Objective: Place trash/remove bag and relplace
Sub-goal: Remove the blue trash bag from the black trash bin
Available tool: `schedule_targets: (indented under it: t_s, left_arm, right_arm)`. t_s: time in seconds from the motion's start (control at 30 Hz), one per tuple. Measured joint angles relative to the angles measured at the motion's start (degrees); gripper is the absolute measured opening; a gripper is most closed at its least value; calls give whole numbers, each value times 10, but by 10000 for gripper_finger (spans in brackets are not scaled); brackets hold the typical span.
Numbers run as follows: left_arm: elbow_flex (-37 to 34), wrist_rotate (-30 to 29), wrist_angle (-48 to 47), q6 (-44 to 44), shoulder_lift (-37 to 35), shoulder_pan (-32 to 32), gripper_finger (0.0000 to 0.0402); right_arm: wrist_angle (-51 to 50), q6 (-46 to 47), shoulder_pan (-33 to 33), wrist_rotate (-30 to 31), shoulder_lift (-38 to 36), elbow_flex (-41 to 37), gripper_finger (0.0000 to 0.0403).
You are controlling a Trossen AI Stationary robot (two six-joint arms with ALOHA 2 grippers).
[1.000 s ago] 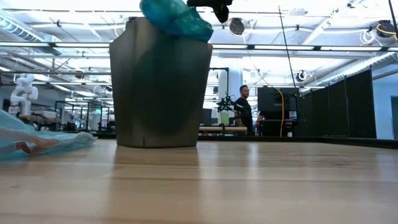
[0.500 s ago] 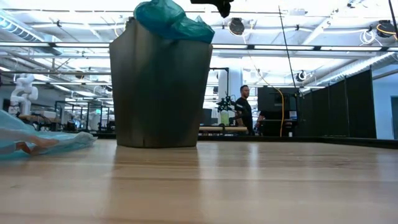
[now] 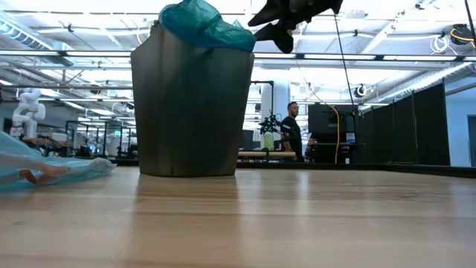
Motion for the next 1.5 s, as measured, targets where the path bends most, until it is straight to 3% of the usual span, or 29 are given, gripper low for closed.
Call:
schedule_targets:
  t_s: [0.2,0.4,0.57,0.87,0.97,1.1,1.37,1.5]
  left_arm:
    - [0,0,1,0,0,0,0]
    - [0,0,1,0,0,0,0]
    - [0,0,1,0,0,0,0]
    - [20,0,4,22,0,5,0]
    - [24,0,3,24,0,2,0]
    - [24,0,-10,16,0,0,0]
    - [24,0,-21,0,0,0,0]
    - [24,-13,-34,-1,0,0,0]
  right_arm:
    - [16,23,-13,-99,18,0,139]
    - [55,43,-1,-97,42,0,85]
    - [88,44,10,-91,37,0,11]
    - [87,28,19,-82,-12,0,0]
    - [6,-18,11,-74,-27,0,10]
    - [-107,-130,26,-53,-38,0,53]
    - [-189,-322,168,166,-45,-9,182]
    - [-155,-349,240,241,-45,-36,209]
